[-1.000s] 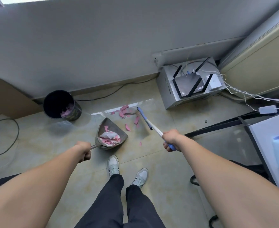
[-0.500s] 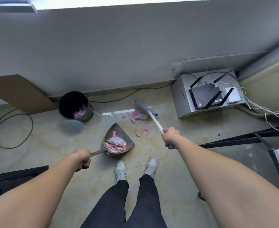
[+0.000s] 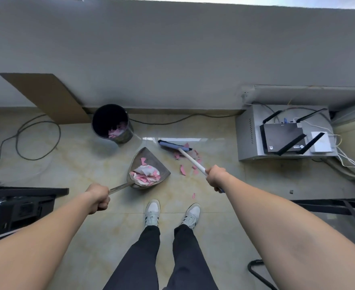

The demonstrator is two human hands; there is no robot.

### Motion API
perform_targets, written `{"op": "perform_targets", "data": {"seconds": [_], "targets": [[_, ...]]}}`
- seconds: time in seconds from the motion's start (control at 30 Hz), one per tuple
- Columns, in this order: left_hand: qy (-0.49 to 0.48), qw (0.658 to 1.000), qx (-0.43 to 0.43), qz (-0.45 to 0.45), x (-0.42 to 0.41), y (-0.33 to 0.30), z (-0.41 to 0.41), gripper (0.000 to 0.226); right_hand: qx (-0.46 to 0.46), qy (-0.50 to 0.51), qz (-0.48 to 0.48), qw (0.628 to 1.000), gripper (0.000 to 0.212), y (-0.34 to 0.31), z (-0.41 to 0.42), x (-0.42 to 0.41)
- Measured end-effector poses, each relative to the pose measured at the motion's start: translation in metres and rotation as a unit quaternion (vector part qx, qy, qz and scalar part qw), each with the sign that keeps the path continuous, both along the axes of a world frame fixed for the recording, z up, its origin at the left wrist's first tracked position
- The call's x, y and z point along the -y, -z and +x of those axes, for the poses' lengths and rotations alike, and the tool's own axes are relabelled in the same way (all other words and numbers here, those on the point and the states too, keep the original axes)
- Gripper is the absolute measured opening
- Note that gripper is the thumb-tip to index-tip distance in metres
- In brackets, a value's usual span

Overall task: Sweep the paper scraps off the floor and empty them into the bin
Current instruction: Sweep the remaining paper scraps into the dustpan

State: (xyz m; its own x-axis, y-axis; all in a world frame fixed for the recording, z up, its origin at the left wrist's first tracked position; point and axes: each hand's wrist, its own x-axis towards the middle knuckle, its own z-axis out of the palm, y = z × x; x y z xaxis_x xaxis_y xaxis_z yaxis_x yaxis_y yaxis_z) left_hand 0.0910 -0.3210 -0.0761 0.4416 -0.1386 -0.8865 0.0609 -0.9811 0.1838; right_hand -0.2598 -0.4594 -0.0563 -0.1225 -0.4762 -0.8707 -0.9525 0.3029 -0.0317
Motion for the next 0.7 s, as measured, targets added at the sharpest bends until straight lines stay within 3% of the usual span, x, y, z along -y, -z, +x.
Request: {"op": "perform_targets", "data": {"seconds": [0.4, 0.7], "targets": [[-0.021, 0.999, 0.032, 0.001, -0.020, 0.002, -0.040, 0.018, -0.023, -0.051, 0.018, 0.998, 0.038, -0.019, -0.063, -0.037], [0.087, 0.995, 0.007, 0.045, -0.031, 0.010, -0.040, 0.022, -0.004, -0.010, 0.055, 0.998, 0.043, -0.055, -0.110, -0.096]]}}
